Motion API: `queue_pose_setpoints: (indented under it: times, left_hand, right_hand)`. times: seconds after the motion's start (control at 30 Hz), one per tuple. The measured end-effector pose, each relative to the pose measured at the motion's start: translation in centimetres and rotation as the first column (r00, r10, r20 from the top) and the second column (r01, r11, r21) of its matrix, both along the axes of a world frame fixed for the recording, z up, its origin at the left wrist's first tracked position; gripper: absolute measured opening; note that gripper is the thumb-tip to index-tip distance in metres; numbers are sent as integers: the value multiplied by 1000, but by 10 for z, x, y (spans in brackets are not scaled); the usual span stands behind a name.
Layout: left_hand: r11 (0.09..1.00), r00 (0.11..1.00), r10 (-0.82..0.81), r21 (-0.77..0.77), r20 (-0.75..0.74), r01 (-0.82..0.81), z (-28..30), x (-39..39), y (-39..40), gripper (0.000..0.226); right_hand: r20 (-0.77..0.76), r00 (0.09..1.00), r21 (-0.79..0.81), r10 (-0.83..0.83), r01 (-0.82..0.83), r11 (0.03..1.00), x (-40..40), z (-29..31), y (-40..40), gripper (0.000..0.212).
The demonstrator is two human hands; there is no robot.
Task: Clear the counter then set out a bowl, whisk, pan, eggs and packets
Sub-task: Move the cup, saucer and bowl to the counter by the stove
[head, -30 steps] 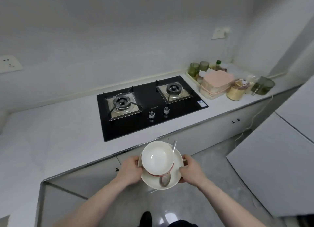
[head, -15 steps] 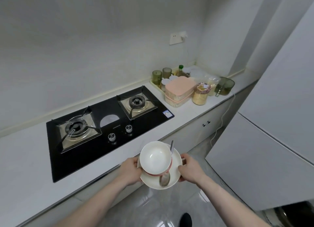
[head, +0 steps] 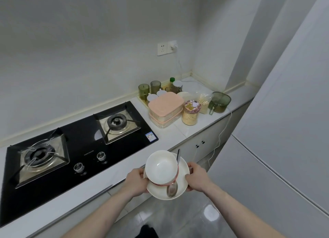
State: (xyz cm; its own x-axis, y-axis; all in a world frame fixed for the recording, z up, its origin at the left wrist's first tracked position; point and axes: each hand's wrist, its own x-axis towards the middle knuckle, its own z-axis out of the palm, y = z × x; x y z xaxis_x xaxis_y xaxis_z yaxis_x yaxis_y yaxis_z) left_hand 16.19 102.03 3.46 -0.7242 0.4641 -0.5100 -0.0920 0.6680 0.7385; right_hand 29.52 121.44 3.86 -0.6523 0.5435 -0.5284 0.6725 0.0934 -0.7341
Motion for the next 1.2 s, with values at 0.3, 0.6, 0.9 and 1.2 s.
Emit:
queue_pose_setpoints:
  times: [0.3,0.6,0.9,1.2]
  left_hand:
    - [995,997,-70,-70,-19,68,-36,-68,80,18]
    - [991,994,-91,-106,-59,85,-61,-127,149,9]
    - [977,994,-90,-198,-58,77,-85,-163,204,16]
    - [970,997,-11,-244,-76,-8,-111,-173,253,20]
  right_hand:
    - [32,998,-33,-52,53,998,-47,-23,77,36]
    - [88,995,-17,-45,47,999,-113,-48,137,32]
    - [166,986,13,-1,-1,1000,-159,-75,189,31]
    - [211,977,39,30,-39,998,-183,-115,242,38]
